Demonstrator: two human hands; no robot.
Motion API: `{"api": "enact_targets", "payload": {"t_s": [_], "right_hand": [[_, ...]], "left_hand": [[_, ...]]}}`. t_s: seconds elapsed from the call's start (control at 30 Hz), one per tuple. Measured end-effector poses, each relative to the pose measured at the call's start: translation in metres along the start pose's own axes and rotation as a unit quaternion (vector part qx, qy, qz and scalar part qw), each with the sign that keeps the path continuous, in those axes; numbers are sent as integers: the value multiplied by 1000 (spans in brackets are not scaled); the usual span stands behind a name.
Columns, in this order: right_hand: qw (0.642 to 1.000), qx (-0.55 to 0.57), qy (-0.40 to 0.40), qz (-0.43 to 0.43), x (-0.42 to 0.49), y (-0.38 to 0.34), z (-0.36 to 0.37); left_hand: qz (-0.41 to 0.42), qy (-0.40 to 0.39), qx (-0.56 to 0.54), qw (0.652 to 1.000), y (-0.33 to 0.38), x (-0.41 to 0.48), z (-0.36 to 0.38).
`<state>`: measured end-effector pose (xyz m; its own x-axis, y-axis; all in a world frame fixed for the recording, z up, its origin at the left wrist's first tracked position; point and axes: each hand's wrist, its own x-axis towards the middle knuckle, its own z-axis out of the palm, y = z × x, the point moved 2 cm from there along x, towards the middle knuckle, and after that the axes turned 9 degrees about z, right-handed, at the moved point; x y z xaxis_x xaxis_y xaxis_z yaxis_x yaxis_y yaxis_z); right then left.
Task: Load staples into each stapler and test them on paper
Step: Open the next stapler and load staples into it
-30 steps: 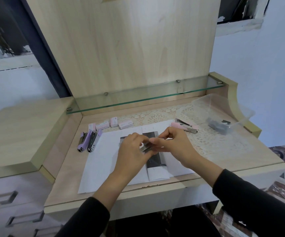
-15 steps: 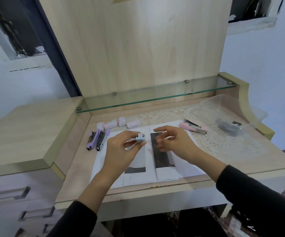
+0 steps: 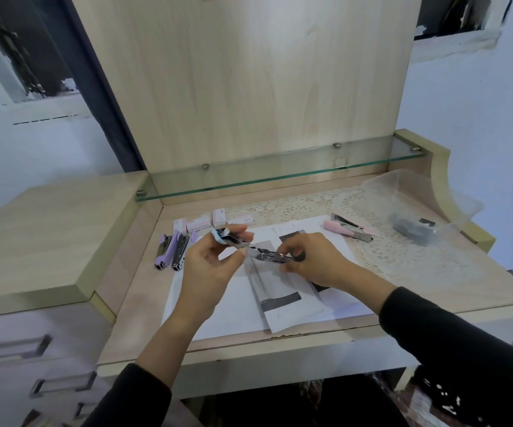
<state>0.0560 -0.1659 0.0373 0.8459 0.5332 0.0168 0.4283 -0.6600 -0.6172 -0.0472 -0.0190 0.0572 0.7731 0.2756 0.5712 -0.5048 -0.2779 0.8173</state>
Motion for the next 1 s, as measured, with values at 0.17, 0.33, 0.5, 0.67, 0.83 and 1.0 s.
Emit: {"api": "enact_targets", "payload": {"t_s": [0.17, 0.33, 0.5, 0.67, 0.83, 1.0], "right_hand": [[999, 51, 12, 9, 3, 2, 7], [997, 69, -20, 27, 5, 9, 4], [994, -82, -70, -7, -1, 25, -22], [975, -183, -125, -9, -4, 37, -16], [978, -206, -24, -6, -6, 26, -1], [993, -118, 13, 5, -7, 19, 14]], "left_hand": [[-14, 25, -37, 999, -5, 3, -12], [-58, 37, -91, 993, -13, 1, -23], [-69, 37, -106, 991, -19, 0, -29], [-52, 35, -115, 991, -20, 2, -24], [-59, 41, -127, 989, -22, 5, -16], [-82, 66, -124, 987, -27, 8, -9]]}}
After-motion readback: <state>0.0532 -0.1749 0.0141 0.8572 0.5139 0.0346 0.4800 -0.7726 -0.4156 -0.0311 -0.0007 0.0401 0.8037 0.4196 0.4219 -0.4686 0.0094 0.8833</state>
